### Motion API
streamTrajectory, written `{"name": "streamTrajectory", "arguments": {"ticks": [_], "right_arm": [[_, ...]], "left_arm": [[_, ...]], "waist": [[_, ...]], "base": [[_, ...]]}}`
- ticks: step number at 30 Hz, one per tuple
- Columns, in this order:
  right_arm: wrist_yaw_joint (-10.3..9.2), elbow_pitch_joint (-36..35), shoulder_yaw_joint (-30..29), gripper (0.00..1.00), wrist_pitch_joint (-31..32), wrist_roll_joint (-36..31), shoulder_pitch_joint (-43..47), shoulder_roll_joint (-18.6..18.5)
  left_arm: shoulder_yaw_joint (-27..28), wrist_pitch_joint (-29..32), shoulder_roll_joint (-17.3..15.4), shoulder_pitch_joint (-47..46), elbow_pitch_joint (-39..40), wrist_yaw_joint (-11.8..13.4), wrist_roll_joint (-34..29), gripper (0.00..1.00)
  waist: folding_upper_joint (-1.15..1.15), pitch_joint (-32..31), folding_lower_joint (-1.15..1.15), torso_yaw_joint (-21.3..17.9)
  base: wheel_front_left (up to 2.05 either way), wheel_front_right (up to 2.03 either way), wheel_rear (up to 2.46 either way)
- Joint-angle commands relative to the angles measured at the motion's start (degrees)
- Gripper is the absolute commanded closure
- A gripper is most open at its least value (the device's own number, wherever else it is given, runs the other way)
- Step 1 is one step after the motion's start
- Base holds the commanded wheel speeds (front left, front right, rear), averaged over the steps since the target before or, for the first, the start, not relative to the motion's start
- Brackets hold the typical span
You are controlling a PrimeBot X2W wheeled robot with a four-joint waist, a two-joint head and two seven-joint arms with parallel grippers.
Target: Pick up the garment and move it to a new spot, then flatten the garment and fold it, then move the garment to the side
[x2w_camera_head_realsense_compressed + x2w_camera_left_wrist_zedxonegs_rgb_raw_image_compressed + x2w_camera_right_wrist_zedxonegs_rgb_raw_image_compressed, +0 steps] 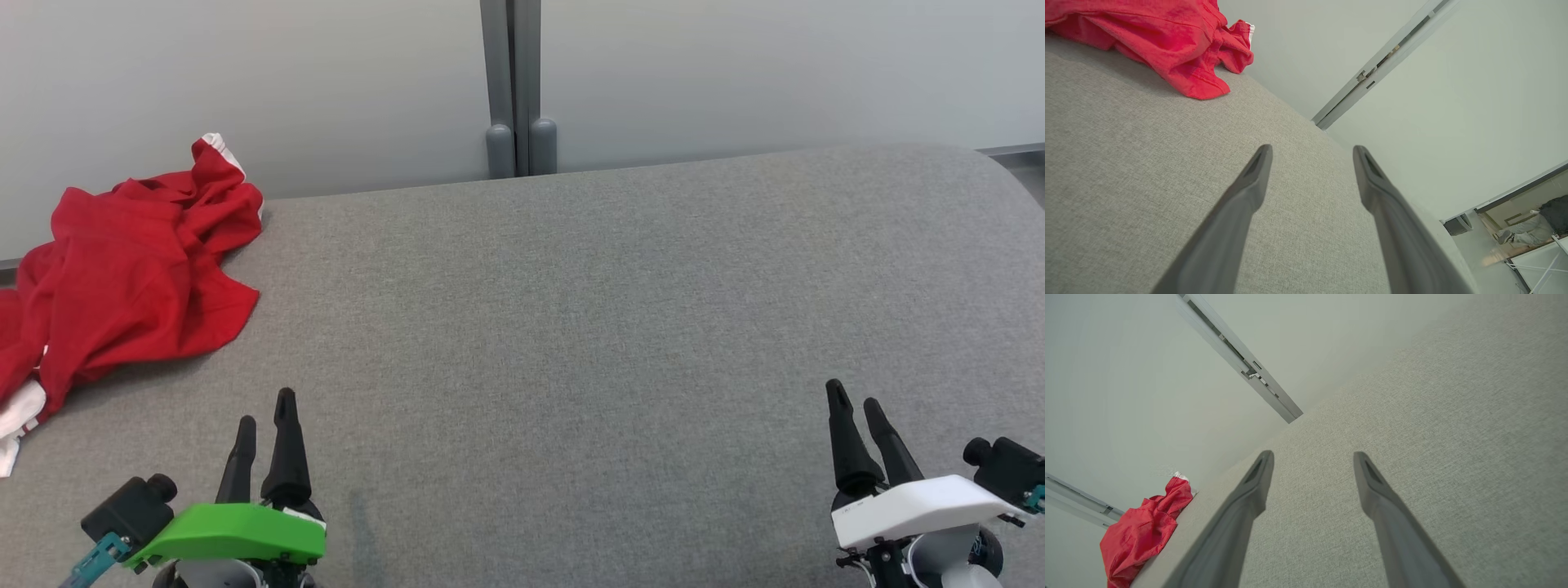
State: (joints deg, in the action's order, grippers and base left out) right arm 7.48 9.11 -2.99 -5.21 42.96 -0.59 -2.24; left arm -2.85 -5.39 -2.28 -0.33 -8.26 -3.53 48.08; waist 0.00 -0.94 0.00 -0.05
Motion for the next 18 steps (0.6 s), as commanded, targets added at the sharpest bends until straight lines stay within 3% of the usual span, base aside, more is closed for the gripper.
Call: {"name": "streamTrajectory", "arguments": {"ticks": [1,18], "right_arm": [[0.01,-0.99,0.22,0.00,-0.80,-2.85,0.13,-0.38],[0.01,-0.80,0.84,0.00,-3.54,-16.74,0.51,-0.50]], "left_arm": [[-0.28,-0.63,-0.44,0.22,0.46,0.23,-2.71,0.00],[-1.60,-3.34,-0.54,0.80,-1.76,1.10,-12.27,0.00]], "waist": [[0.00,-0.02,0.00,0.01],[0.00,-0.24,0.00,0.12]], "base": [[0.00,0.00,0.00],[0.00,0.00,0.00]]}}
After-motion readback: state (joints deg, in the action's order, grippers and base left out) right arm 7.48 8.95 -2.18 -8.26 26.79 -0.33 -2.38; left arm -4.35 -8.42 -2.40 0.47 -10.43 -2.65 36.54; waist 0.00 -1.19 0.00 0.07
